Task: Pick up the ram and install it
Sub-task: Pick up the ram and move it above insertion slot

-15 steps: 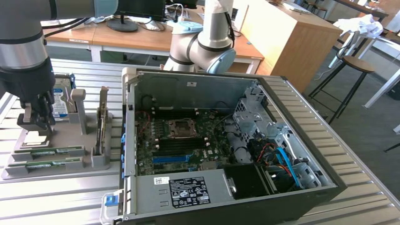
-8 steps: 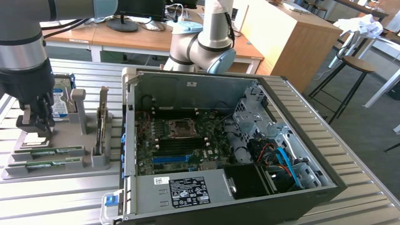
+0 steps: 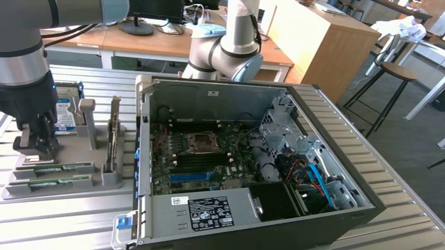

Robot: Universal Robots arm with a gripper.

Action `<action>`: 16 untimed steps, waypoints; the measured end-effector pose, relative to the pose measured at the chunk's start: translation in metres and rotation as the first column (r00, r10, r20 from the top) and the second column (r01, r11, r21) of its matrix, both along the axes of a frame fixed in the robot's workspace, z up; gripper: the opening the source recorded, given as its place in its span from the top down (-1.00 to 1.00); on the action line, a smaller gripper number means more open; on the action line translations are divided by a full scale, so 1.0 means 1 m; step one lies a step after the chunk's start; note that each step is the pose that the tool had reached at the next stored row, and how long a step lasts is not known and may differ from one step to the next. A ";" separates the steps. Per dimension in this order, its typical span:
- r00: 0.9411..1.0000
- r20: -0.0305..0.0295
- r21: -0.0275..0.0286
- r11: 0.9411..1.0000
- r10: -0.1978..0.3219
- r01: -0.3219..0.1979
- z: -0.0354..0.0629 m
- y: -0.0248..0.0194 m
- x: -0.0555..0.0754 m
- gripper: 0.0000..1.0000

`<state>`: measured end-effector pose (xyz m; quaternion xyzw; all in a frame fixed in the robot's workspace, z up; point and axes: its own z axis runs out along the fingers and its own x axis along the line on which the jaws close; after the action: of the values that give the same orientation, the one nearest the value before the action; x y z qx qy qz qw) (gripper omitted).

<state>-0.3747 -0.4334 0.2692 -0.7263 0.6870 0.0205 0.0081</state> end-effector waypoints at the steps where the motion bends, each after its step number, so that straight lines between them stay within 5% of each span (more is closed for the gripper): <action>1: 1.000 0.000 0.000 1.000 0.000 0.000 0.0000 -0.0024 0.000 0.29; 5: 1.000 0.000 0.000 1.000 0.000 0.000 0.0000 -0.0102 0.000 0.29; 16: 1.000 0.000 0.000 1.000 0.000 0.000 -0.0101 -0.0102 0.000 0.29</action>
<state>-0.3747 -0.4436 0.2591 -0.7263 0.6870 0.0205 0.0082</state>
